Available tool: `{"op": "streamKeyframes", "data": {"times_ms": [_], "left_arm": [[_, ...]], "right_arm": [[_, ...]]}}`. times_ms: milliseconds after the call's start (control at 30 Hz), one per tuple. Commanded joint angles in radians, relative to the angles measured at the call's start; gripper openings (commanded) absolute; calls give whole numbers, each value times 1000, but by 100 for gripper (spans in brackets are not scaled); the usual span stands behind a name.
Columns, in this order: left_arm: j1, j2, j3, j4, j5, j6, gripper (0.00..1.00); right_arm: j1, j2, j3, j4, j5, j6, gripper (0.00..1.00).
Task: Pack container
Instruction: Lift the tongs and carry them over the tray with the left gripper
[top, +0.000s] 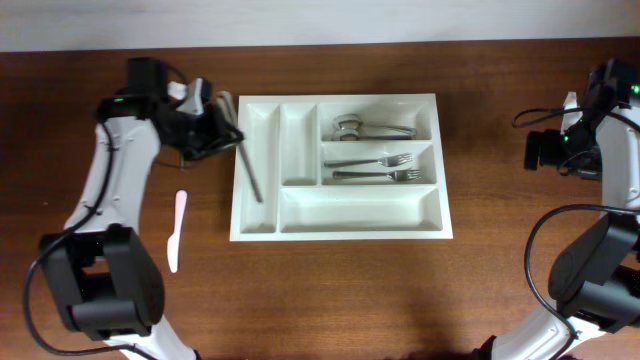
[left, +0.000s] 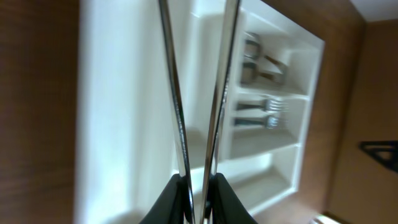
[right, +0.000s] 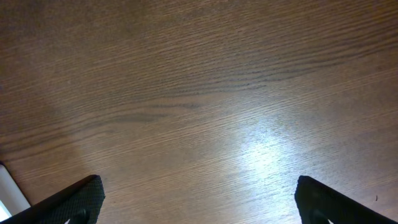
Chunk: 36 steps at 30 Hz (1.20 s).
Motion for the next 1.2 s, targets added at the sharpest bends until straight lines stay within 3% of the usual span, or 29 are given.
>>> {"op": "streamKeyframes", "data": {"times_ms": [0,200,400,800,1167], "left_arm": [[-63,3,19,7,51,-223,2],[-166,3,19,80,87,-418,2],[-225,3,19,109,103,-808,2],[-344,3,19,91,151,-1247,2],[-491,3,19,-115,-137,-1484,2]], "right_arm": [[5,-8,-2,2,8,4,99],[5,-8,-2,2,8,4,99],[5,-8,-2,2,8,4,99],[5,-8,-2,2,8,4,99],[5,-8,-2,2,8,4,99]]}}
